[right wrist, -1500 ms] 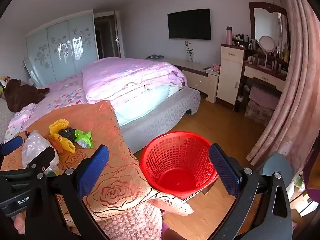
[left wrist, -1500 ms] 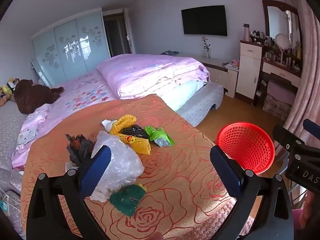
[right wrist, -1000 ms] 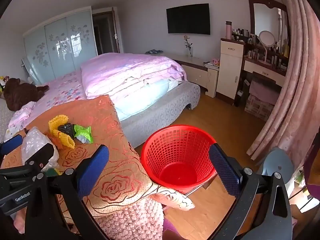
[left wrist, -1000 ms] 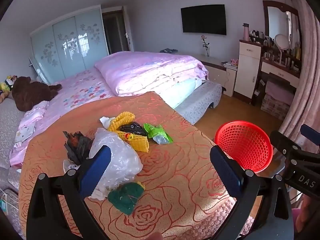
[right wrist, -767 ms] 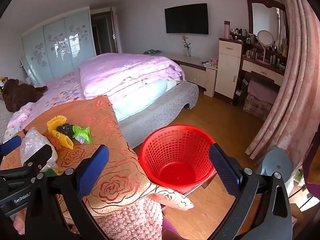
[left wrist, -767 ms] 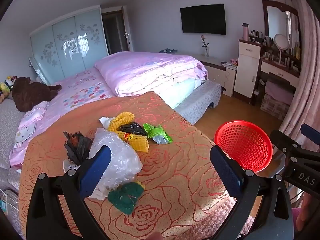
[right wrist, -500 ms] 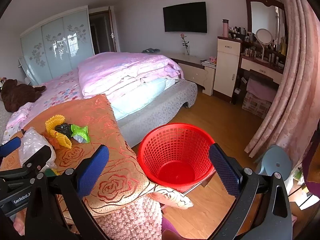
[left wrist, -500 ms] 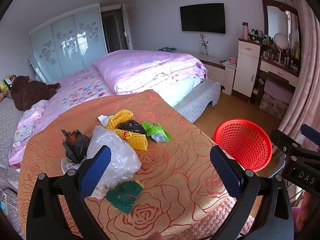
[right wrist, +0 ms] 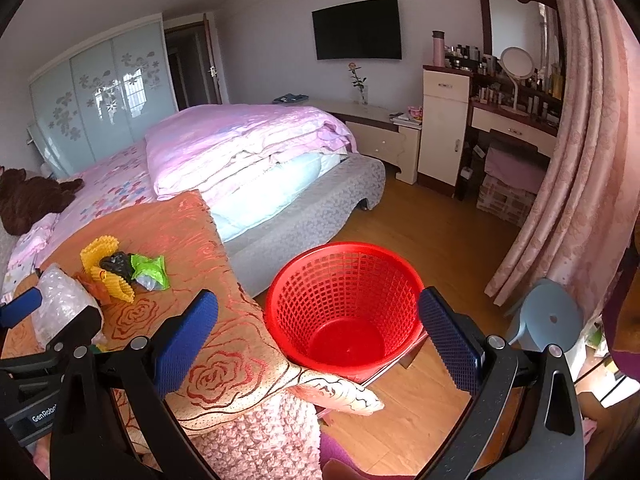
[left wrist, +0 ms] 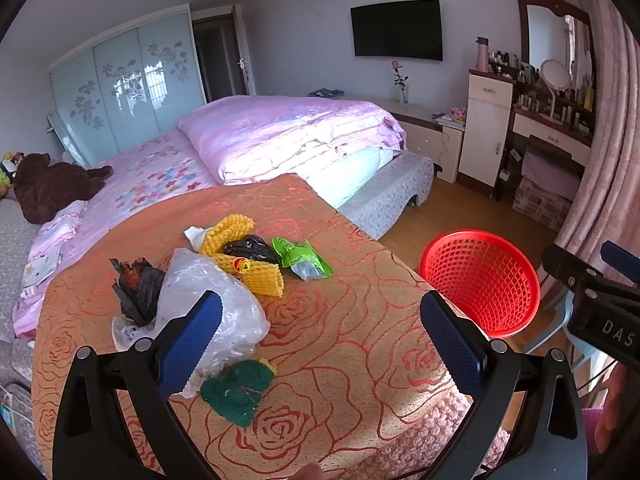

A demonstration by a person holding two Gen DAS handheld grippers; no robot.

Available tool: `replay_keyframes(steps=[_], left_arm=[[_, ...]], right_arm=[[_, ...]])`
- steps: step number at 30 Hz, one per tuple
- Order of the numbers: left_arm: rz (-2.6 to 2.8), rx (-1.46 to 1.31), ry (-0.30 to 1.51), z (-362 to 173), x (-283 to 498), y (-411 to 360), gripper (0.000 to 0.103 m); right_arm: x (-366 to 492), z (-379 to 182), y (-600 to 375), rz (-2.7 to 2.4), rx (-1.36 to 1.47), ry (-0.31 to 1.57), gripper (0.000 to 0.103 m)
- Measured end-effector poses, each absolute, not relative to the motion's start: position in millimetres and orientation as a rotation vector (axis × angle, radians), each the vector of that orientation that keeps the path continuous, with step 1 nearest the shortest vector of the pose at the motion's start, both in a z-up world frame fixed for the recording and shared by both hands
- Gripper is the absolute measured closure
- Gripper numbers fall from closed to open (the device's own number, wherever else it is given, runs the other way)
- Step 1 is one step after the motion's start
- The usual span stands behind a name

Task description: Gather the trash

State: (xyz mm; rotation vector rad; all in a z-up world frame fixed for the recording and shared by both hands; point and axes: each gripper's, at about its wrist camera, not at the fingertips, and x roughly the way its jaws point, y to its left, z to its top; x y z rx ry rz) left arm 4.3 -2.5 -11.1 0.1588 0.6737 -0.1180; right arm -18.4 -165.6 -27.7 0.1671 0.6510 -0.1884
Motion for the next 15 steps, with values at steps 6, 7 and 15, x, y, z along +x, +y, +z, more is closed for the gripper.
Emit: replay_keyframes(steps=[6,7,15], left_arm=[[-0.127,0.171,0.688,-16.3,8.6,-8.3,0.007],[-0.128,0.173,0.69,-16.7,9.2,-8.9,0.007],[-0.133,0.187,0.692,-20.7,11.7,-14.0,0.007]], right_arm=[[-17.4,-26.8,-171.8,-0.201,0.18,0.65,0.006],[-17.2,-26.8,-172.6,-0.203,0.182,0.651,0.006],[-16.5,-28.4,-176.8,-0.212,0.194,0.65,0.006]])
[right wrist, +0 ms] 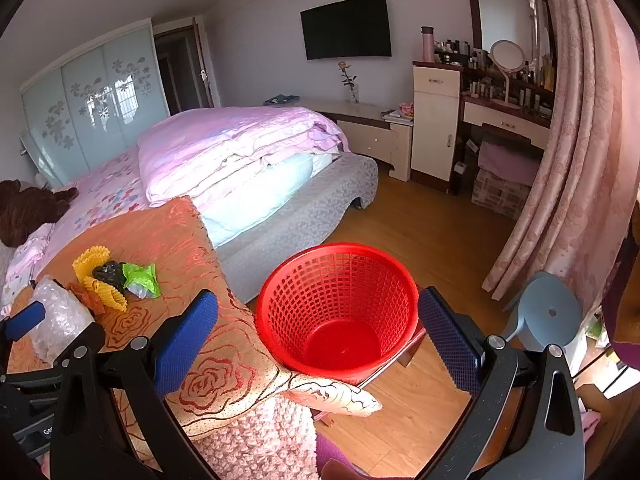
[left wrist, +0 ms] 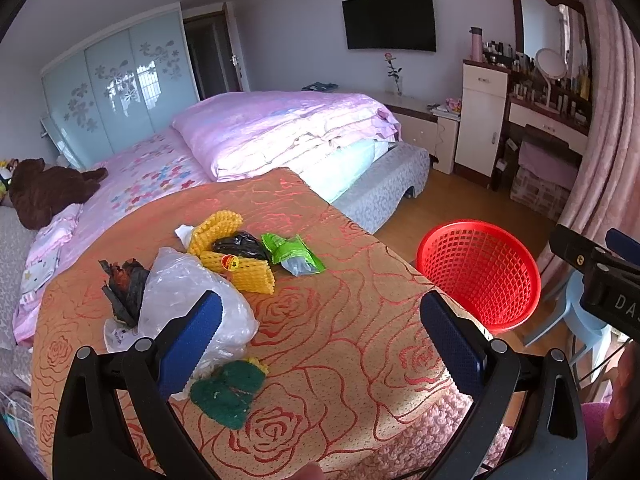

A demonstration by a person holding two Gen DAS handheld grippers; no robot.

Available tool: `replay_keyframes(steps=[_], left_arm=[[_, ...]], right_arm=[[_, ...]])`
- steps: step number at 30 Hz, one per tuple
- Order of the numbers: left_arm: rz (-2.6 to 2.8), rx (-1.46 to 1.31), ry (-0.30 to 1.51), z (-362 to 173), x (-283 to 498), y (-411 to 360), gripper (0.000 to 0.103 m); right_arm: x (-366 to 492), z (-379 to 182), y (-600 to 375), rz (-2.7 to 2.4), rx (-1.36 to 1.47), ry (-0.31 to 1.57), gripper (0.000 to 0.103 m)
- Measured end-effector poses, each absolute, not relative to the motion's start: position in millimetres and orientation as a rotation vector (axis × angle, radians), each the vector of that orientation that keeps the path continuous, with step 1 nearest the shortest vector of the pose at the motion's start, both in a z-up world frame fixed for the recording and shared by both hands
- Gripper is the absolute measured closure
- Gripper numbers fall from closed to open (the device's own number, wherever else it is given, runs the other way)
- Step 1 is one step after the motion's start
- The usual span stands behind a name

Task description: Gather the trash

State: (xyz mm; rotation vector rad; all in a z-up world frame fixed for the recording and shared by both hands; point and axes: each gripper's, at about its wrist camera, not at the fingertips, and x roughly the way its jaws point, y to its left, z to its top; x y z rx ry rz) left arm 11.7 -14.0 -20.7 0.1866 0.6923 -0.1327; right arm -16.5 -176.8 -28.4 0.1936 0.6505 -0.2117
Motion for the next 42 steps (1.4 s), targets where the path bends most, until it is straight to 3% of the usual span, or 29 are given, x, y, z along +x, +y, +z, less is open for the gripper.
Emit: replay_keyframes(steps=[42], left_arm=[[-0.124,0.152,0.727,-29.4,14.7,-2.4,0.007]], right_arm=[[-13.9,-36.9,-176.7,-0.201,0.189,0.673,0.006]])
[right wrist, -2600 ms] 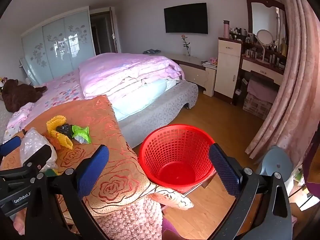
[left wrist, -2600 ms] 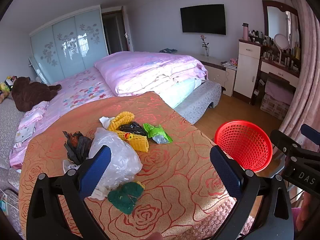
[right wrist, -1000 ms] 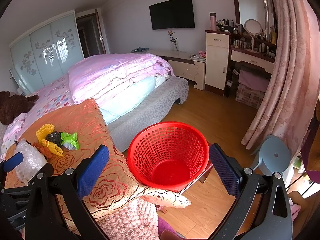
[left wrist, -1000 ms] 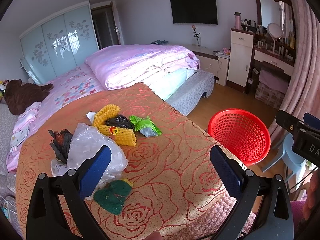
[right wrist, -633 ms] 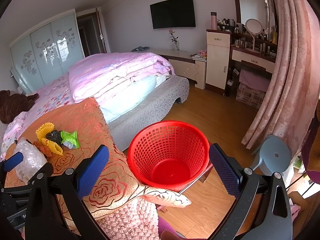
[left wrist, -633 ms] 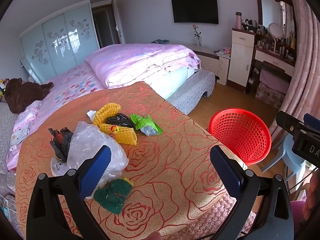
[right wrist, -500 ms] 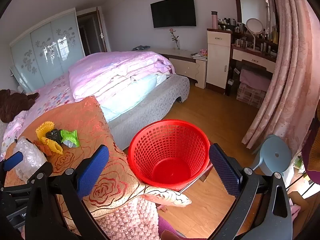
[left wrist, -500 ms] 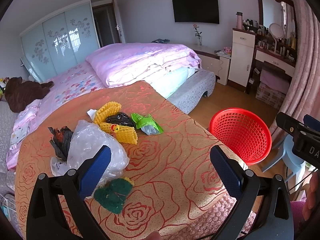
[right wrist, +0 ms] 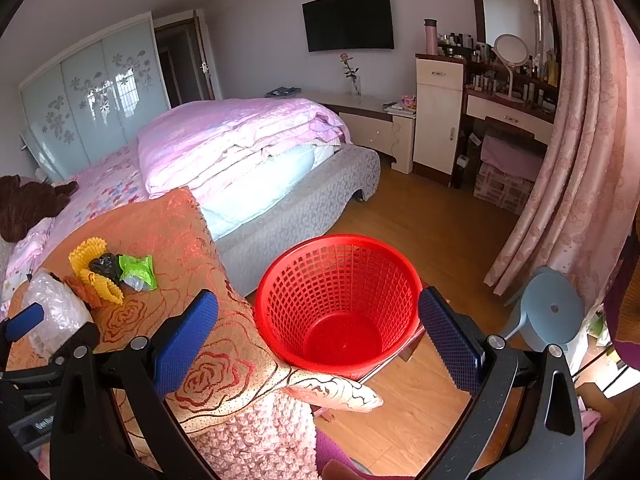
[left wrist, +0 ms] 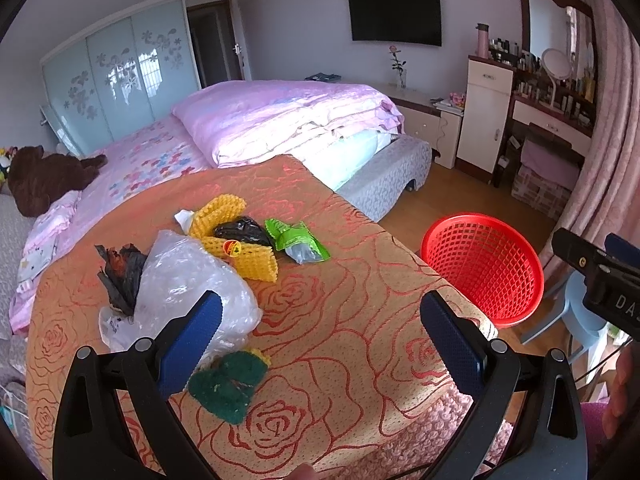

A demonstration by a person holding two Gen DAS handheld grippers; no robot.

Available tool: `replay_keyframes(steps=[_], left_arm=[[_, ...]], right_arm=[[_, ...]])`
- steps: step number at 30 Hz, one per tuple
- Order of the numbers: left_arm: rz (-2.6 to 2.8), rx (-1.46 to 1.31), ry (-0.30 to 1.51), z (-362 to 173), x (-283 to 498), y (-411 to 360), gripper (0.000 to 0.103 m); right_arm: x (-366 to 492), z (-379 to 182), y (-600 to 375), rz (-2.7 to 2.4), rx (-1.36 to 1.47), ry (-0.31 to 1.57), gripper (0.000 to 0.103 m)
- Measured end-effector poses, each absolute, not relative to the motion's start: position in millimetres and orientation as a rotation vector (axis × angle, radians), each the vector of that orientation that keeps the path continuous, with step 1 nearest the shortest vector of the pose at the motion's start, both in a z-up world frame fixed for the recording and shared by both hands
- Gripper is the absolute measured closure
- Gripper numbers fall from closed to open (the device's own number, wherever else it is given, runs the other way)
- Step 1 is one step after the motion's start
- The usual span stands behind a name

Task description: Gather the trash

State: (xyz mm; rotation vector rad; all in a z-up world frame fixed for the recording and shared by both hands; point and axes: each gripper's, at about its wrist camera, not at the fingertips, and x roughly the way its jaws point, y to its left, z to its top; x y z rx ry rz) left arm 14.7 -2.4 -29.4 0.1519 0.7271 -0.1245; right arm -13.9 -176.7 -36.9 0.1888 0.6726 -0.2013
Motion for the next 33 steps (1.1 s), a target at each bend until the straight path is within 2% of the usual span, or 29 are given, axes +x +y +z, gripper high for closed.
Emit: replay_keyframes(steps=[14,23,25,27,29,33], left_arm=[[0.039,-0.075,0.707,-2.4,13.7,106.9,0.007],[-0.067,0.012,0.765,-14.5,40.2,78.2,0.009],[-0.065,0.02,0.791,-21.6,48.5,76.4,0.018],[-0.06,0.004,0.82,-28.3,55.2,80.7,0.041],[-0.053,-0.028,0.846,-34.6,60.6,88.7,0.055],[-0.053,-0.055,0.833,-36.0,56.3,97.8,0.067]], right_arm=[[-6.8,-47.4,-166.5,-0.158,0.164,0.709,0.006],[-2.6,-52.1,-163.6,-0.123,0.172,0.742,0.006],[-1.3,-53.4,-162.6,-0.114,0.171,0.75,0.006],[0.5,-55.9,-161.8,-0.1,0.17,0.761,0.006],[2.3,-59.3,-159.2,-0.084,0.168,0.776,0.006],[5.2,-63.9,-154.7,-0.045,0.156,0.797,0.006]])
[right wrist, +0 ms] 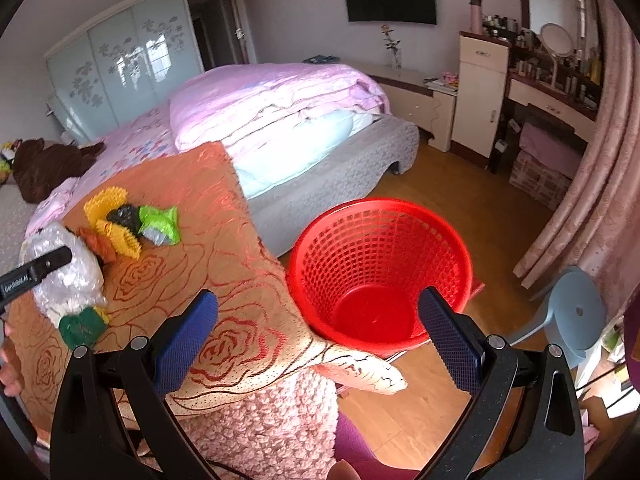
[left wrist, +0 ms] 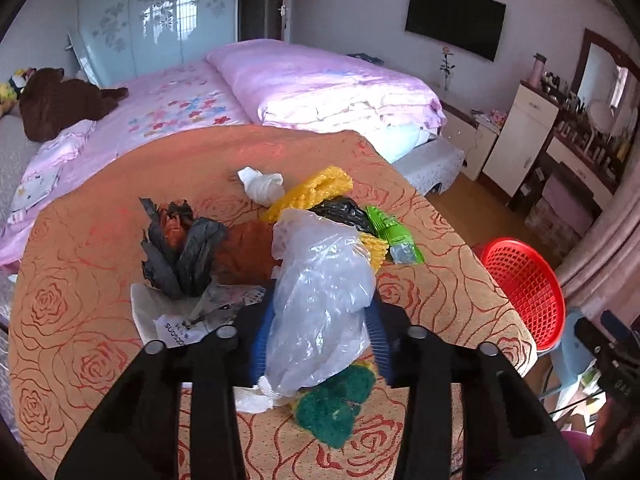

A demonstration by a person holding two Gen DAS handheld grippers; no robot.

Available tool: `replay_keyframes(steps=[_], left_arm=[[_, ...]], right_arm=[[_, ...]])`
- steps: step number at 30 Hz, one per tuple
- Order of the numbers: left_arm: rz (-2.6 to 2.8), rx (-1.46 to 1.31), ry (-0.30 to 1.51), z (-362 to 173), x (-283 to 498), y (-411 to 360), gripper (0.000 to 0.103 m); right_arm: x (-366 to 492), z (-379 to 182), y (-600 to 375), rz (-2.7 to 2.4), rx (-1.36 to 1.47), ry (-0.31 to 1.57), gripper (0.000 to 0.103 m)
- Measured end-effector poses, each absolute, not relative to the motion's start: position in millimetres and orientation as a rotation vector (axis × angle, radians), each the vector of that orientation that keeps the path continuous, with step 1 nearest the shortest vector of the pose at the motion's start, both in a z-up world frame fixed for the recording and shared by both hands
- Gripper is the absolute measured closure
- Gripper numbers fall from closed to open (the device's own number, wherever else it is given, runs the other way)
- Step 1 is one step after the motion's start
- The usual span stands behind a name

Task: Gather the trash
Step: 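Grasp the clear plastic bag with the left tool while the right tool grasps the green scrubber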

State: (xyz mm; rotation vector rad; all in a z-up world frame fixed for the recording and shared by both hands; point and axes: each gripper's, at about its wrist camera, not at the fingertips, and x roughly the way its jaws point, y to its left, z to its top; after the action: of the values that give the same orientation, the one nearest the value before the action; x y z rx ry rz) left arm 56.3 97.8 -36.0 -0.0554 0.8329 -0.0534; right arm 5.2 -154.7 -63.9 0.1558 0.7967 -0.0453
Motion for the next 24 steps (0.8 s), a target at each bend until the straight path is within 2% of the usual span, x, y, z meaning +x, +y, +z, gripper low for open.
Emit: replay_keyframes(steps=[8,13,22,24], left_arm=[[0.009,-0.056,0.667,7.6,27.4,117.4,0.069],[0.067,-0.07,0.608,26.7,13.3,133.1,0.069],[0.124,-0.099,0.606,27.8,6.1,156.7,0.069],[0.125,-0.107,0.611,26.0,6.0,159.8,0.069]], right_arm=[[20.9,-63.9,-121.6,0.131,0.07,0.814,0.006],[32.2,-72.8,-58.0,0.423,-0.044,0.857,0.006],[33.3,-90.6,40.0,0.73,-0.231,0.828,0.006],[36.9,-95.1,51.3,0.733,-0.243,0.842,0.011]])
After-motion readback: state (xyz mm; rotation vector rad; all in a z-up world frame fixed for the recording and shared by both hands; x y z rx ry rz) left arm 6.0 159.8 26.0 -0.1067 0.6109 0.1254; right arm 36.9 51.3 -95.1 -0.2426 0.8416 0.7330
